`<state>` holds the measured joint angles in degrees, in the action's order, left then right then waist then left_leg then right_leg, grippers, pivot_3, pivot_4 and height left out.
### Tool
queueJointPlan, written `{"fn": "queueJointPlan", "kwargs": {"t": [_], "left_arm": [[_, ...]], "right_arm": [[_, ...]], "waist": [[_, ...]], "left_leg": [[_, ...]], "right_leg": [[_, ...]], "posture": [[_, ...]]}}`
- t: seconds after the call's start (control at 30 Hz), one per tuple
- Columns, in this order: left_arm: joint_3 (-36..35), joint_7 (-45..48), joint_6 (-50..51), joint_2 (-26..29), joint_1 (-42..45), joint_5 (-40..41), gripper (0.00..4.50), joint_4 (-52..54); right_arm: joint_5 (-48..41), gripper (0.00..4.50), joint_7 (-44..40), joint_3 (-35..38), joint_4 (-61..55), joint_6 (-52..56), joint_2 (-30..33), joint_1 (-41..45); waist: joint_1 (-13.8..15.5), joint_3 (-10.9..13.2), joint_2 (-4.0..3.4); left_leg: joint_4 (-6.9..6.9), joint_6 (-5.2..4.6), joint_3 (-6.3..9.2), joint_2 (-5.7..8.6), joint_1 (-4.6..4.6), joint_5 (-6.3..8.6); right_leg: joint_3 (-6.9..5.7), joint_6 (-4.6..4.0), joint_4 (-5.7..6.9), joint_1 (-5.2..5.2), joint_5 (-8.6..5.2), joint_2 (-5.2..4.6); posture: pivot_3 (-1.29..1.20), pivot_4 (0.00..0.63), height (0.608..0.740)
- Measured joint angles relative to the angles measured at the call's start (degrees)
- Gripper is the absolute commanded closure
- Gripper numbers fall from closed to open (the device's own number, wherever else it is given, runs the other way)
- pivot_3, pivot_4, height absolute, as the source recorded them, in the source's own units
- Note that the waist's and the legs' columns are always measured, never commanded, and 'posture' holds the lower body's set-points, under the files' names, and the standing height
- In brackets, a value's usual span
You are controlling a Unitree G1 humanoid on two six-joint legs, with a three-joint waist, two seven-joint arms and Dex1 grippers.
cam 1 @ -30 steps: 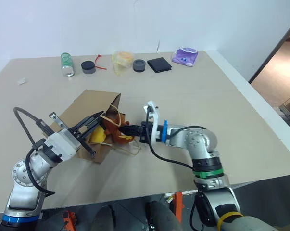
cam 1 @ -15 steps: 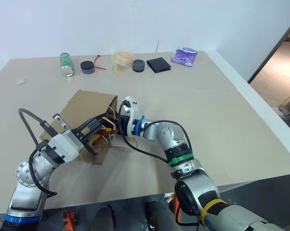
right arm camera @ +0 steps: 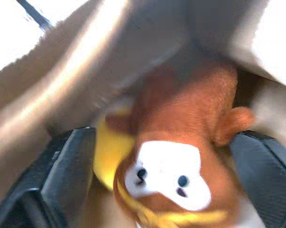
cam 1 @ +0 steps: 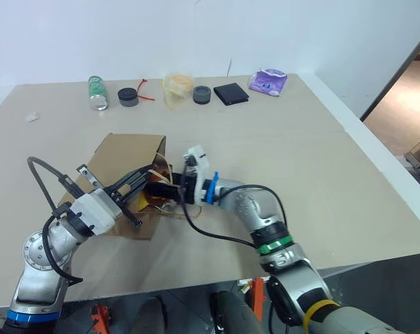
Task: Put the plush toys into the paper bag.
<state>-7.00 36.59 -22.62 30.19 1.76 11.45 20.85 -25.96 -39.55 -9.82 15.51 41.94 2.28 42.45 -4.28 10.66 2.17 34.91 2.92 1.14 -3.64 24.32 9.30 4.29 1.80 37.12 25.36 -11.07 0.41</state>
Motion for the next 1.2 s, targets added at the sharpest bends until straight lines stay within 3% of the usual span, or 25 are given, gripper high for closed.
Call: {"fn": "queueJointPlan", "kwargs": {"t": [0.2,0.5,0.77,1.0,1.1,1.2], "left_arm": [[0.5,0.0,-0.1,-0.2,0.7,-0.1,4.50,-0.6],[0.3,0.2,-0.1,-0.1,1.2,-0.1,4.50,-1.7],[0.3,0.5,-0.1,-0.1,1.3,0.1,4.50,-2.0],[0.3,1.1,-0.1,0.0,1.4,0.2,4.50,-2.2],[0.3,1.2,-0.1,0.0,1.4,0.2,4.50,-2.2],[0.3,1.2,-0.1,0.0,1.4,0.2,4.50,-2.2]], "right_arm": [[1.0,0.05,-6.8,0.2,-7.3,-4.7,10.6,-5.9],[11.4,0.05,-18.2,-0.1,-12.2,-33.2,25.8,-18.7],[26.4,0.05,-13.0,-6.0,-7.4,-56.9,24.3,-19.4],[32.1,0.05,-7.5,-8.9,-5.0,-59.3,19.1,-16.5],[33.8,0.78,-4.8,-9.1,-1.7,-59.6,17.2,-14.6],[34.5,2.24,-3.6,-9.1,0.3,-60.7,17.1,-14.2]], "waist": [[0.0,0.0,-0.01],[-0.1,0.0,0.00],[-0.3,0.0,0.01],[-0.1,0.0,0.02],[-0.1,0.0,0.02],[-0.1,0.0,0.02]], "left_leg": [[-0.08,0.00,0.01,-0.03,-0.04,0.00],[-0.07,0.02,-0.04,-0.02,-0.16,0.01],[-0.03,0.04,-0.06,-0.01,-0.27,-0.01],[-0.04,0.05,-0.06,0.00,-0.24,-0.01],[-0.03,0.05,-0.06,0.00,-0.25,-0.01],[-0.04,0.04,-0.06,0.00,-0.25,-0.01]], "right_leg": [[0.01,-0.07,0.00,0.01,-0.03,0.07],[0.07,-0.05,0.00,-0.01,-0.05,0.08],[0.17,-0.08,0.00,-0.06,0.03,0.12],[0.19,-0.06,0.00,-0.06,0.04,0.12],[0.19,-0.07,0.00,-0.06,0.05,0.12],[0.19,-0.07,0.00,-0.07,0.05,0.12]], "posture": [[0.00,0.150,0.740],[0.00,0.150,0.740],[0.00,0.150,0.740],[0.00,0.150,0.740],[0.00,0.150,0.740],[0.00,0.150,0.740]]}}
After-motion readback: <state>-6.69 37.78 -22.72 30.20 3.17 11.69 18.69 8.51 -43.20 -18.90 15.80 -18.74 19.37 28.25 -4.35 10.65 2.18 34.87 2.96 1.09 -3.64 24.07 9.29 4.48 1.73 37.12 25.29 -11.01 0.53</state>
